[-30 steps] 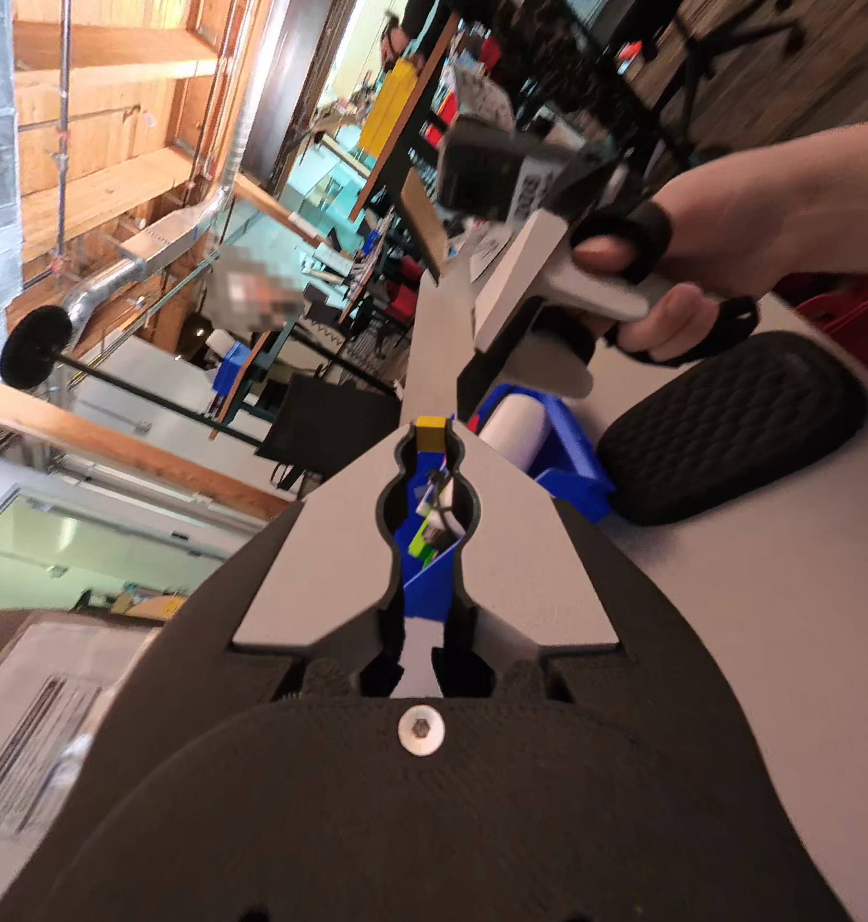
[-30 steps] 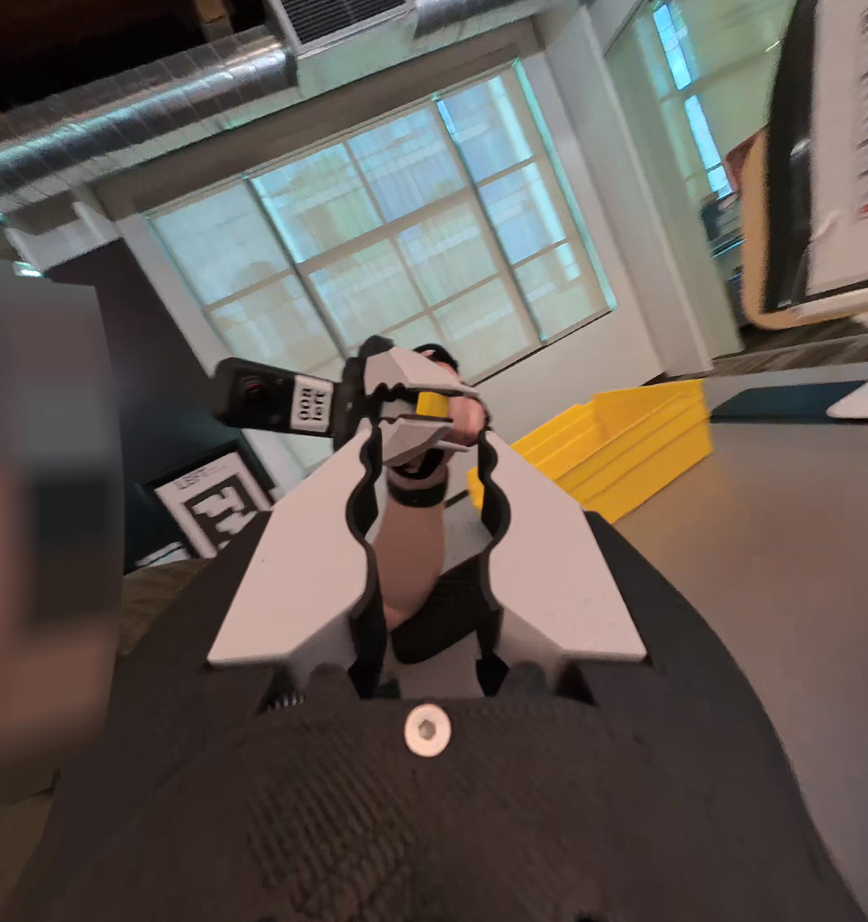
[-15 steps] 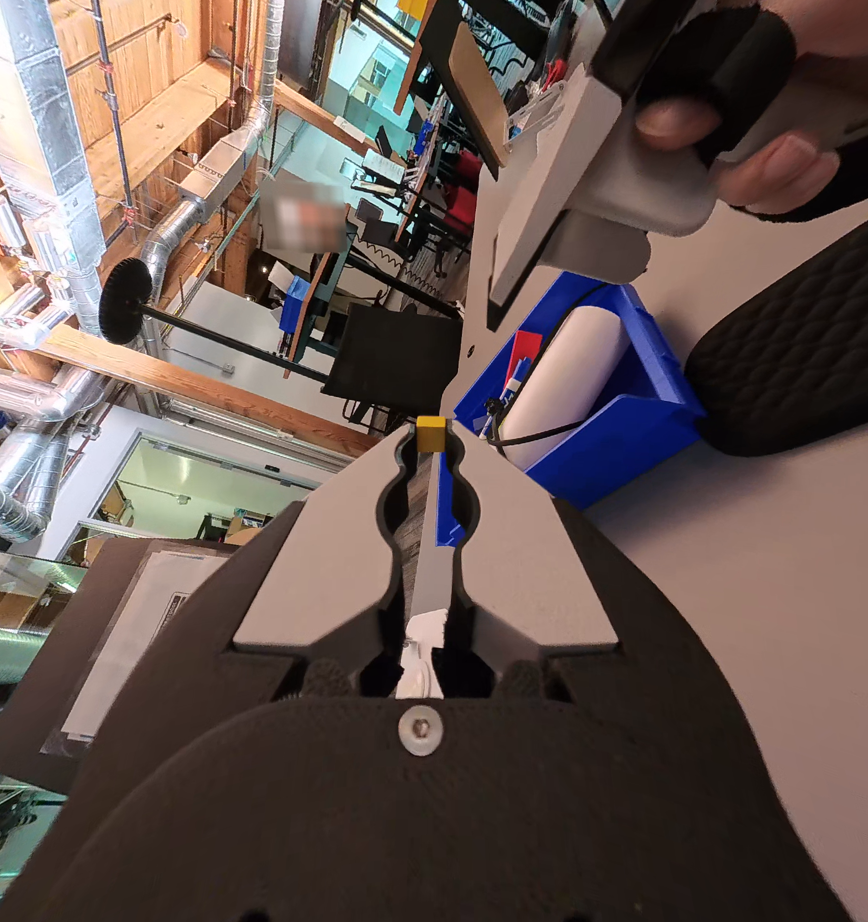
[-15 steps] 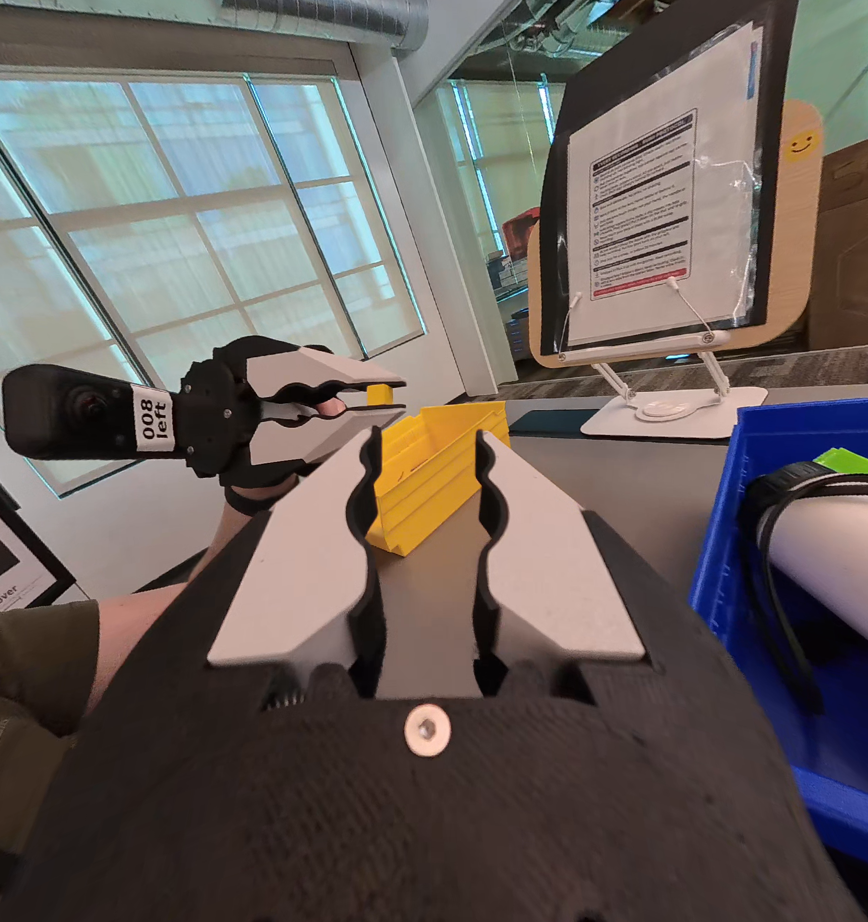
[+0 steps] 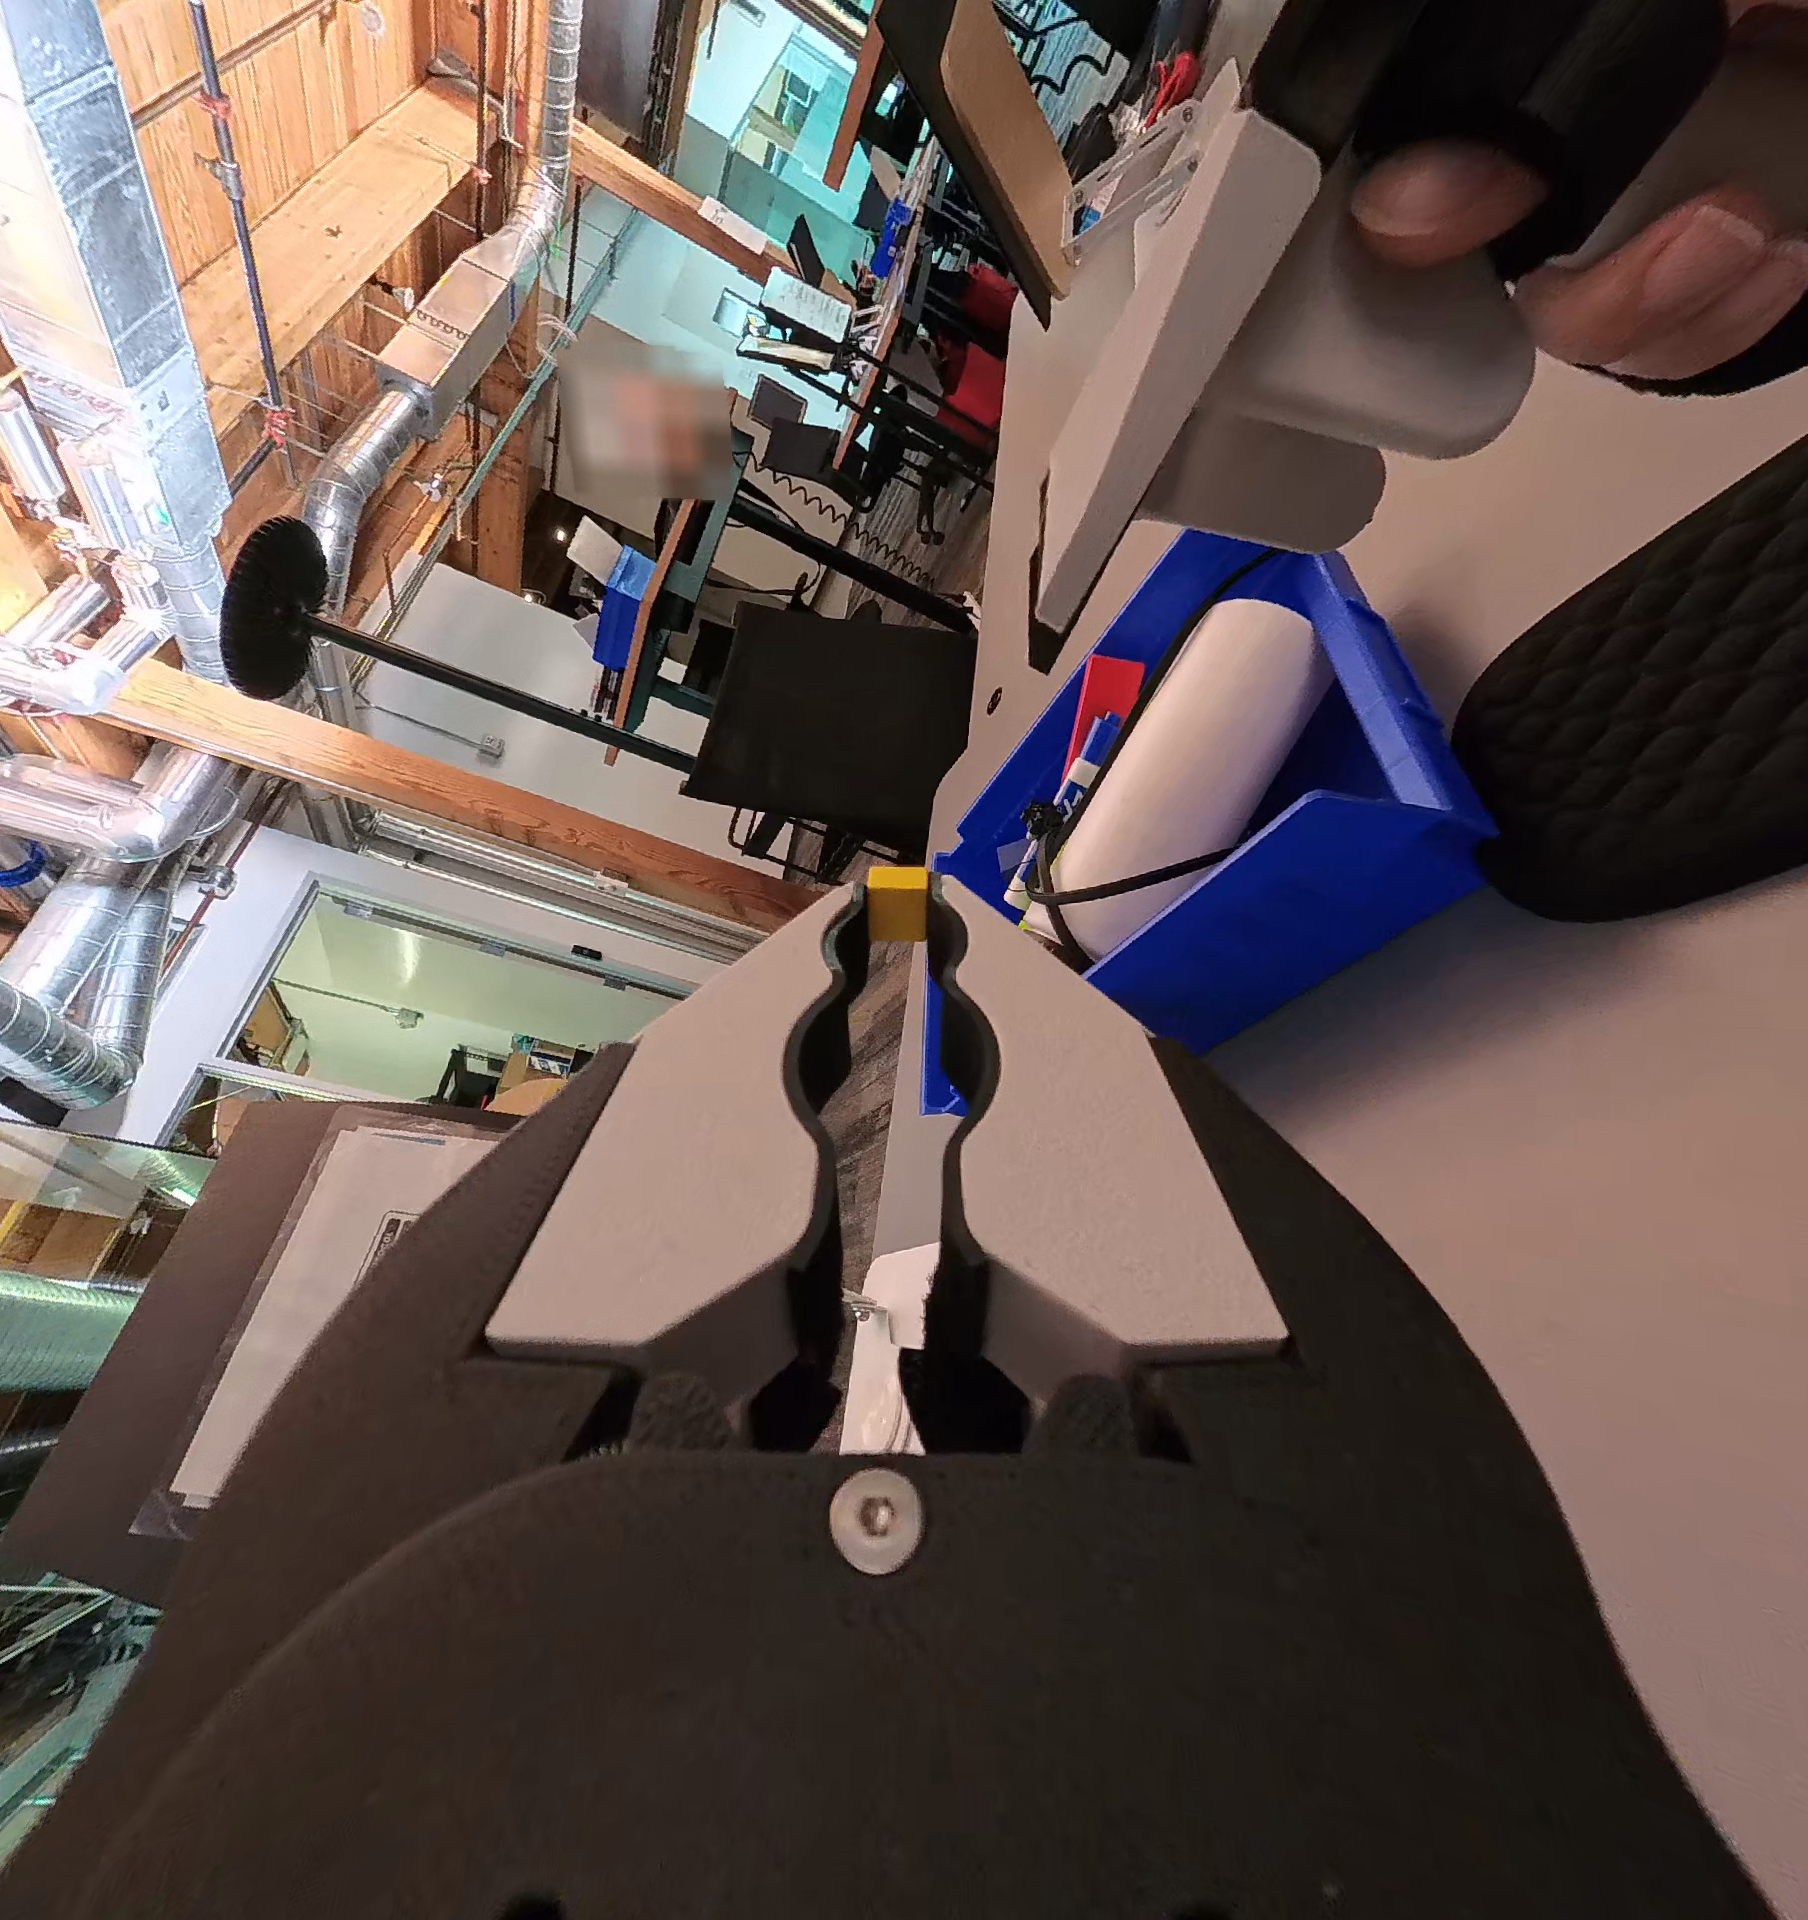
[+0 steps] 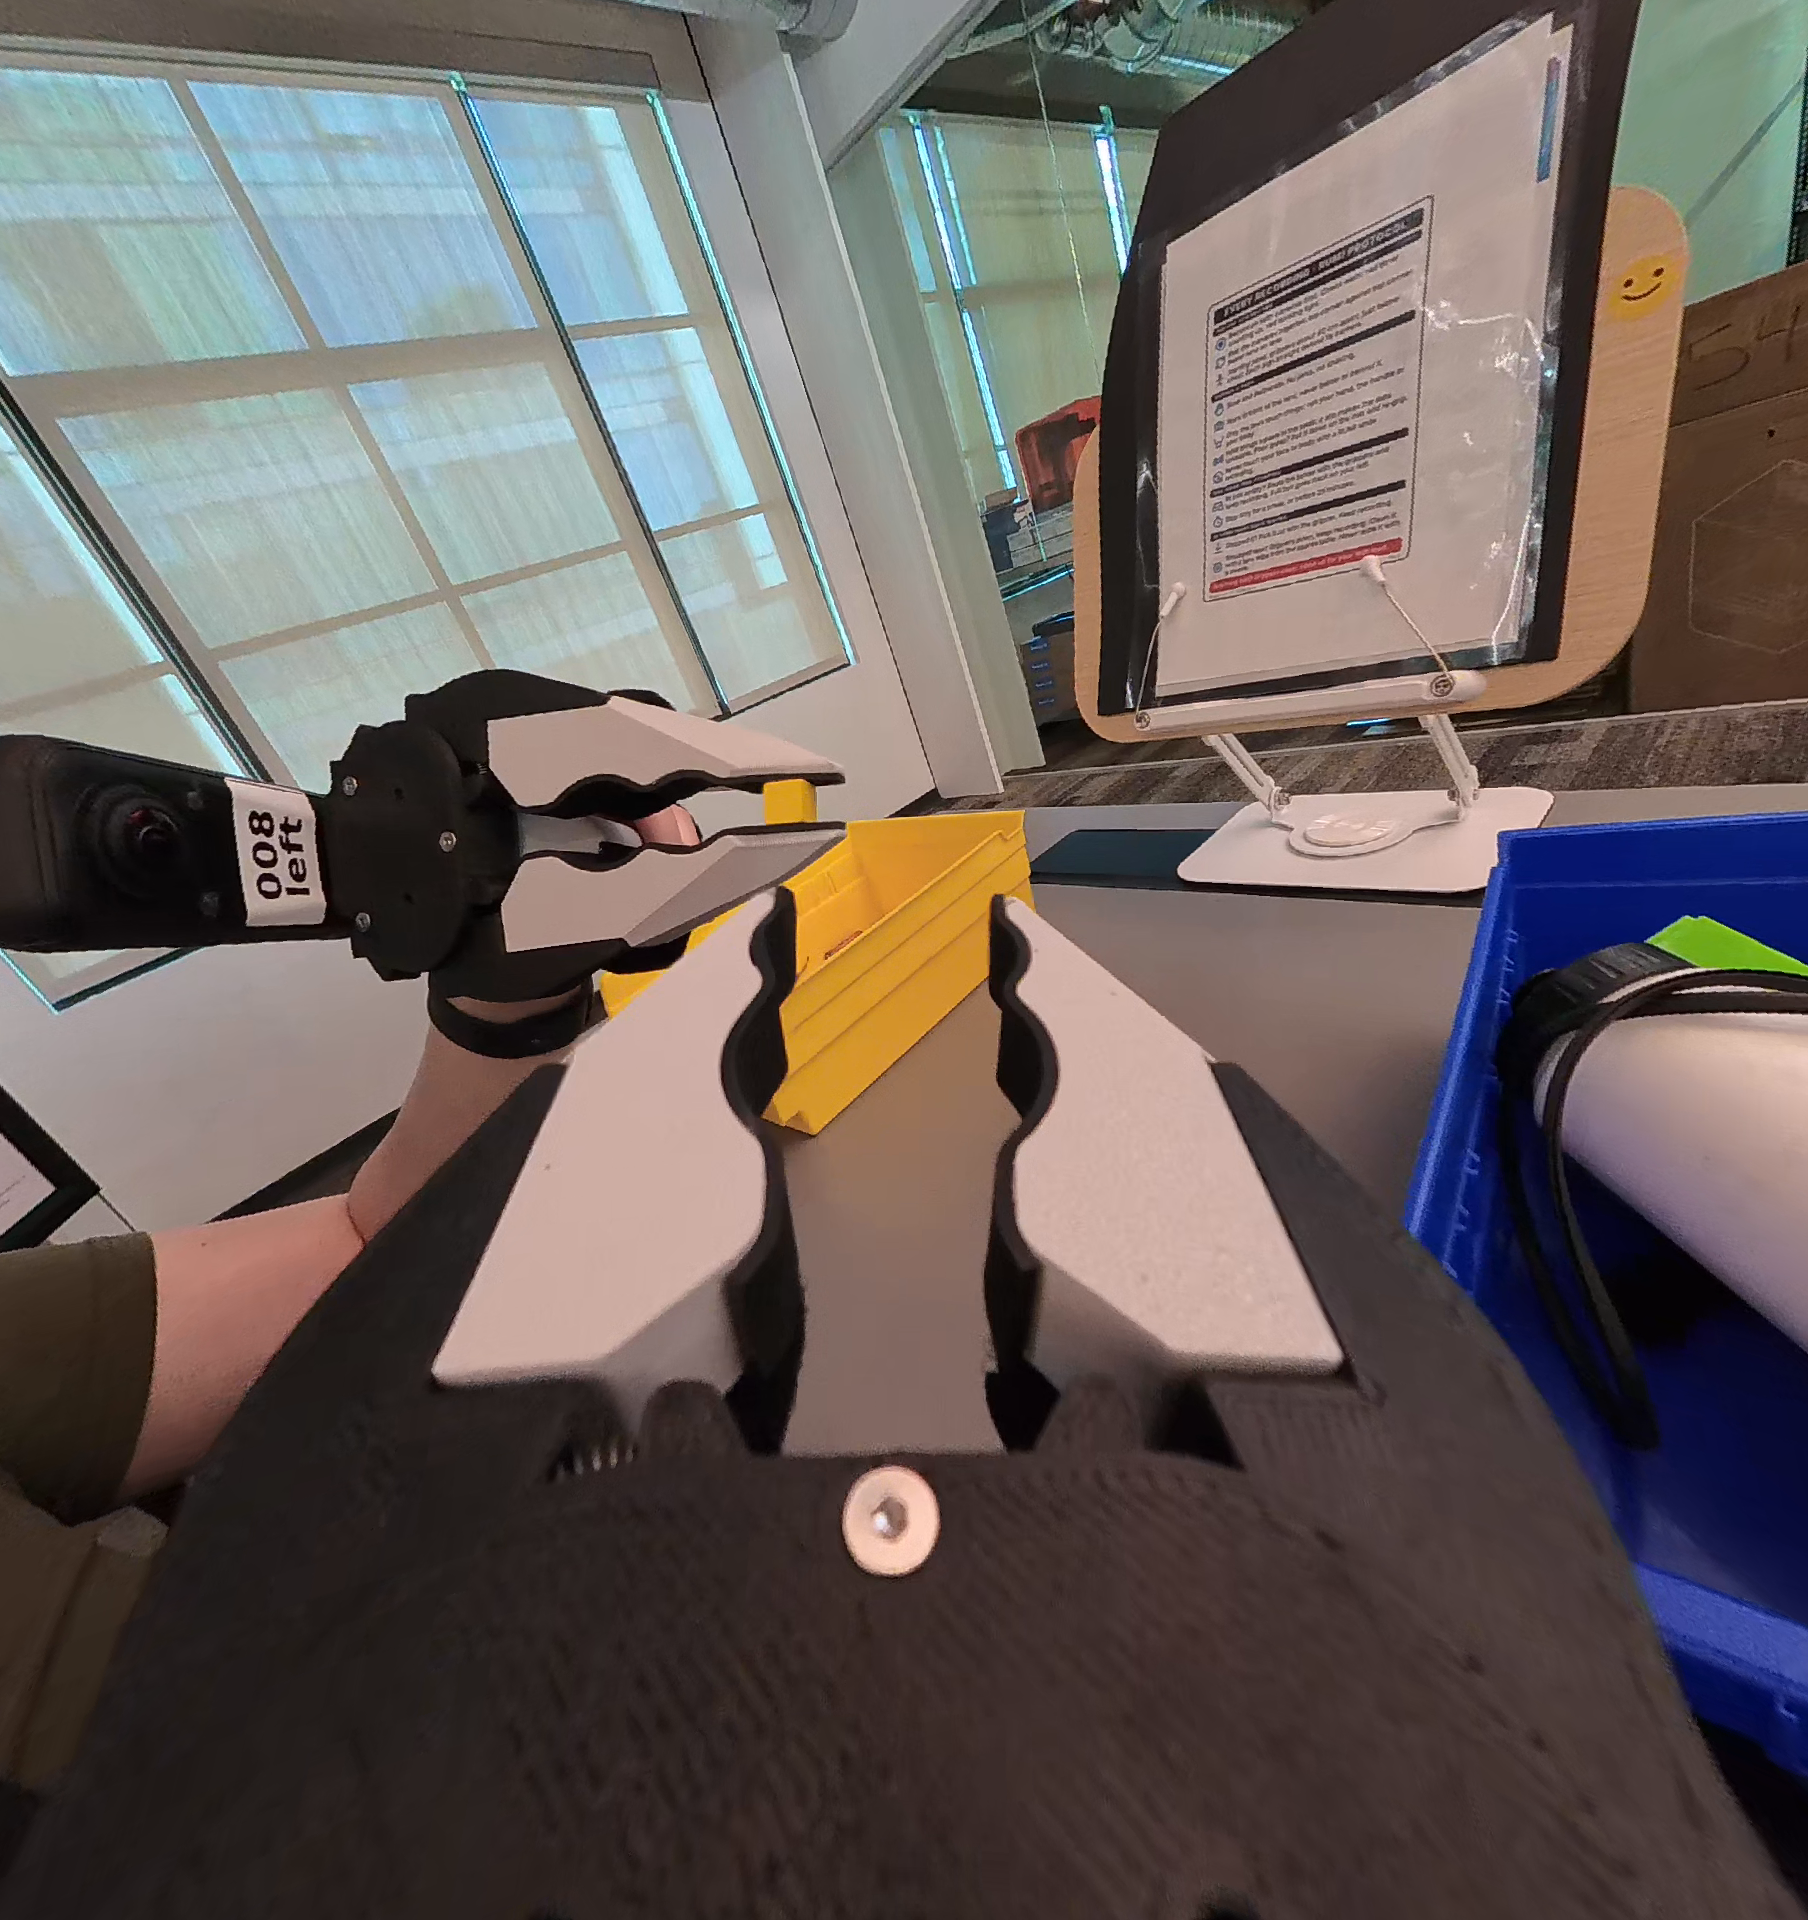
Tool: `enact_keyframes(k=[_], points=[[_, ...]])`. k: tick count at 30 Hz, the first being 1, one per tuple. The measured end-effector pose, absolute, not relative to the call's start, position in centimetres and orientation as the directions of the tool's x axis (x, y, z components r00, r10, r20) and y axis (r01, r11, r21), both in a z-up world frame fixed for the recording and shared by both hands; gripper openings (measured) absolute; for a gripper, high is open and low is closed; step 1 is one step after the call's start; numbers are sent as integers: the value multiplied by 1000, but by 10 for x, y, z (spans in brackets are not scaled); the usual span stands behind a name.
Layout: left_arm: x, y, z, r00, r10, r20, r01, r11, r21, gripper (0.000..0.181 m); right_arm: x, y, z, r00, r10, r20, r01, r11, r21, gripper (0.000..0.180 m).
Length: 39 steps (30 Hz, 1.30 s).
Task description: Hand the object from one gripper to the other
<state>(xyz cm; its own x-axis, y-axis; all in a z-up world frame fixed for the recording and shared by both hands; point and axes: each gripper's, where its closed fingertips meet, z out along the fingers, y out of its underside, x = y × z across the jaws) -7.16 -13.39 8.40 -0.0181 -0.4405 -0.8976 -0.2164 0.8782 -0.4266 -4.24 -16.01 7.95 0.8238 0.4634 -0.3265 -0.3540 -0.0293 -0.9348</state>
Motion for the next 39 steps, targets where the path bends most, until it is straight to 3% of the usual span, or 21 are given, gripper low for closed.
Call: enact_keyframes(k=[22, 32, 39], points=[[-58, -107, 62, -7, -304, -953, -337, 898, -284, 8, -46, -147, 63, 924, 340, -177, -159, -82, -984, 35], [-51, -120, 55, -30, -333, -943, -286, 907, -311, 8, -52, -135, 71, 954, 290, -79, -53, -97, -994, 30], [-50, -132, 53, -43, -306, -951, -272, 920, -284, 8, -61, -131, 62, 927, 348, -141, -98, -137, -986, 26]])
